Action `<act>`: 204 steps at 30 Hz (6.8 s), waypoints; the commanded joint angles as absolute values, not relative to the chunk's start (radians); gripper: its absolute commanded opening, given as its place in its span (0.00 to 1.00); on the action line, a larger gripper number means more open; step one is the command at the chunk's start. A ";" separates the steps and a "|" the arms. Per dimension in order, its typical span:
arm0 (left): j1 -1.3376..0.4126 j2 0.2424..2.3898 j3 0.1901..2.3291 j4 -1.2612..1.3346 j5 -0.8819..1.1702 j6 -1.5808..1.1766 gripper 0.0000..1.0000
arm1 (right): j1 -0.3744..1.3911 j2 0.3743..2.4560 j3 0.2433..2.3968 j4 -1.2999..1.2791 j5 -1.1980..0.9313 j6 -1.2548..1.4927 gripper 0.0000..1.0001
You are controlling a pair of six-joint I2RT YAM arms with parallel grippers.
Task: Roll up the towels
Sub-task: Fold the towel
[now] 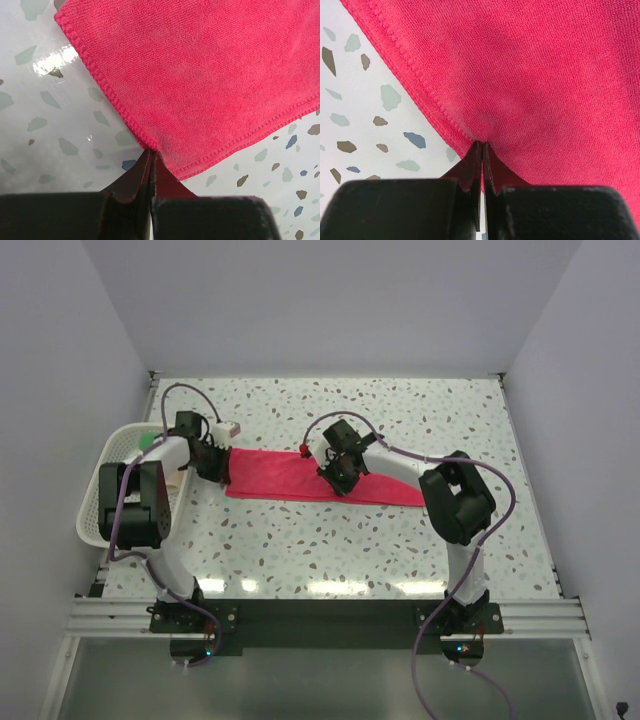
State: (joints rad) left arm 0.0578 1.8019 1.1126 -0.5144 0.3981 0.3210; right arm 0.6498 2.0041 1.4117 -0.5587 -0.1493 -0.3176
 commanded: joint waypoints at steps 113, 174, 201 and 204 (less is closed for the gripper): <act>-0.089 2.099 1.497 -0.503 0.304 0.219 0.17 | 0.192 2.034 1.403 -0.719 -0.031 -0.466 0.22; -0.084 1.710 1.255 -0.554 0.382 0.275 0.64 | -0.215 2.014 1.492 -0.787 -0.170 -0.202 0.00; -0.060 1.697 1.293 -0.569 0.442 0.203 1.00 | 0.172 1.996 1.516 -0.842 -0.423 -0.190 0.00; -0.060 1.690 1.290 -0.563 0.434 0.198 1.00 | 0.201 2.019 1.535 -0.830 -0.423 -0.180 0.00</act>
